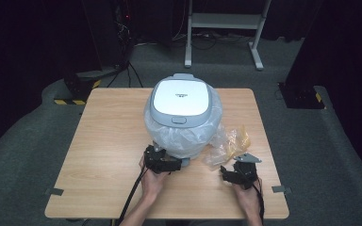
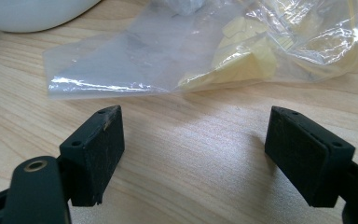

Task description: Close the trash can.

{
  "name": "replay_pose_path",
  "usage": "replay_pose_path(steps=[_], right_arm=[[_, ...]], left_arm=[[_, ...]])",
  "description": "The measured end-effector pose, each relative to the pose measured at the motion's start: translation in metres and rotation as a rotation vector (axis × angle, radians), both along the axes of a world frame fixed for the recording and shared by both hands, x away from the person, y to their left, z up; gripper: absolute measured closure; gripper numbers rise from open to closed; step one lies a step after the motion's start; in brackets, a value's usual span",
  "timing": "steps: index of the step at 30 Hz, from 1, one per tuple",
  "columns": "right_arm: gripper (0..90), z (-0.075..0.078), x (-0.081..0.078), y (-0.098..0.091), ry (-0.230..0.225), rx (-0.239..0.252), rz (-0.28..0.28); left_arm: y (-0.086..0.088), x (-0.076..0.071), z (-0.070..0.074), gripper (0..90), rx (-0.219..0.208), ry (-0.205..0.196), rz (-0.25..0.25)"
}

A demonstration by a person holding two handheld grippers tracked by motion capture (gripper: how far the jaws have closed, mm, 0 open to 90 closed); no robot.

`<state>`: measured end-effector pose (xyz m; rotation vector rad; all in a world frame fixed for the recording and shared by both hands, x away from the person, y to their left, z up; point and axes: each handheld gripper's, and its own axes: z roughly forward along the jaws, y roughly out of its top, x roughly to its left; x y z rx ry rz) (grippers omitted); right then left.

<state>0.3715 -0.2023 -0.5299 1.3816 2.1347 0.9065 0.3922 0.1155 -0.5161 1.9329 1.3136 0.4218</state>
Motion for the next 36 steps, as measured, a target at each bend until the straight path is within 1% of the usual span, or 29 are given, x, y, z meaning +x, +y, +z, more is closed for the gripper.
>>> replay_pose_path(steps=[1, 2, 4, 6, 7, 8, 10, 12, 13, 14, 15, 19, 20, 21, 22, 23, 25, 26, 32, 34, 36], right_arm=[[19.6, 0.0, 0.0, 0.0, 0.0, 0.0, 0.0], [19.6, 0.0, 0.0, 0.0, 0.0, 0.0, 0.0], [19.6, 0.0, 0.0, 0.0, 0.0, 0.0, 0.0], [19.6, 0.0, 0.0, 0.0, -0.002, 0.0, 0.0], [19.8, 0.0, 0.0, 0.0, -0.002, -0.001, 0.002], [19.8, 0.0, 0.0, 0.0, -0.002, -0.001, 0.002], [19.8, 0.0, 0.0, 0.0, -0.002, -0.001, 0.002], [19.9, 0.0, 0.0, 0.0, -0.002, 0.001, 0.001], [19.9, 0.0, 0.0, 0.0, -0.002, 0.001, 0.001], [19.9, 0.0, 0.0, 0.0, -0.002, 0.001, 0.001], [19.9, 0.0, 0.0, 0.0, -0.002, 0.0, 0.002], [19.9, 0.0, 0.0, 0.0, -0.002, 0.001, 0.001], [19.9, 0.0, 0.0, 0.0, -0.002, 0.001, 0.001], [19.9, 0.0, 0.0, 0.0, -0.002, 0.001, 0.001], [19.9, 0.0, 0.0, 0.0, -0.002, 0.001, 0.001], [19.9, 0.0, 0.0, 0.0, -0.002, 0.001, 0.001], [19.9, 0.0, 0.0, 0.0, -0.002, 0.001, 0.001], [19.9, 0.0, 0.0, 0.001, -0.002, 0.001, 0.001], [19.9, 0.0, 0.0, 0.0, -0.001, 0.0, 0.002], [20.0, 0.0, 0.0, 0.0, -0.002, 0.001, 0.001], [20.1, 0.0, 0.0, 0.0, -0.002, 0.001, 0.002]], left_arm=[[0.001, 0.0, 0.0, 0.2, 0.008, 0.004, -0.009], [-0.001, 0.001, -0.001, 0.1, -0.011, -0.008, 0.012], [-0.001, 0.001, -0.001, 0.2, -0.009, -0.01, 0.011], [0.0, 0.001, -0.002, 0.2, -0.009, -0.016, 0.007], [0.001, 0.001, -0.002, 0.1, 0.006, -0.007, -0.012], [-0.001, 0.001, -0.003, 0.2, -0.013, -0.024, 0.01], [-0.001, 0.001, -0.004, 0.1, -0.013, -0.032, 0.011], [0.0, -0.001, -0.005, 0.1, -0.005, -0.041, -0.009], [-0.001, -0.001, -0.006, 0.2, -0.018, -0.048, 0.001], [-0.001, -0.001, -0.006, 0.2, -0.018, -0.048, 0.001], [-0.001, -0.002, -0.007, 0.3, -0.024, -0.059, 0.014], [-0.002, -0.002, -0.008, 0.3, -0.026, -0.062, 0.008], [-0.001, -0.002, -0.008, 0.3, -0.015, -0.06, -0.002], [-0.001, -0.003, -0.008, 0.3, -0.014, -0.063, -0.003], [0.002, -0.003, -0.007, 0.3, 0.022, -0.052, -0.023], [-0.002, -0.003, -0.009, 0.3, -0.026, -0.081, 0.021], [-0.002, -0.003, -0.01, 0.3, -0.035, -0.089, 0.024], [-0.002, -0.003, -0.011, 0.3, -0.046, -0.093, 0.027], [-0.002, -0.002, -0.012, 0.3, -0.048, -0.098, 0.019], [-0.002, -0.002, -0.013, 0.3, -0.043, -0.097, 0.016], [-0.002, -0.002, -0.013, 0.3, -0.046, -0.095, 0.019]])
